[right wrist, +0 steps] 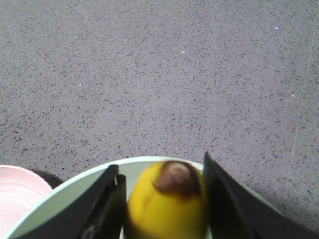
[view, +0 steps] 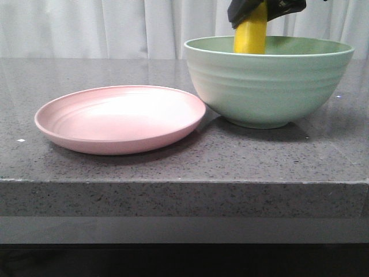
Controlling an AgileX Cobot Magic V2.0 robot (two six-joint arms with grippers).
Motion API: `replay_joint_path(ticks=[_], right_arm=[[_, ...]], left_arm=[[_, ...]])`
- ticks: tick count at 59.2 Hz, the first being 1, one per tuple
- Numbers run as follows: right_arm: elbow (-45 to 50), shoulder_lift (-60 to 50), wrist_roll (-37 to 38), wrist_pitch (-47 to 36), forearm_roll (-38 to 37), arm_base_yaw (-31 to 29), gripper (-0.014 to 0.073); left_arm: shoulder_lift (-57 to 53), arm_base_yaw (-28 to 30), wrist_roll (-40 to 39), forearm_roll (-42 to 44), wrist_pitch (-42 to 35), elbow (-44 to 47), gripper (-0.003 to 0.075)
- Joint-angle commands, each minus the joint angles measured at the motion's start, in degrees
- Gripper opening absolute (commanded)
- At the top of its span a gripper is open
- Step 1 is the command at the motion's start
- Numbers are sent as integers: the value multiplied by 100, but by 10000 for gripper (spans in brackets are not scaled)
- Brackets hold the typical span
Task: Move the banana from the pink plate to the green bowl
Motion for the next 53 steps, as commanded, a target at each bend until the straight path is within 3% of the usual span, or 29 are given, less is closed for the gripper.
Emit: replay_joint_path(ticks=[1,30,53], right_arm=[[-198,-261,-71,-373,15,-34,410],[-198,-390,-71,-304,8,-34,414],[201,-1998,-71,-427,-366,-257,414]], left_arm=[[-134,-44,-7,-48,-459,-183,651],[-134,-44,-7,-48,-459,-183,651],[-170,76,-7,136,-607,-183,651]])
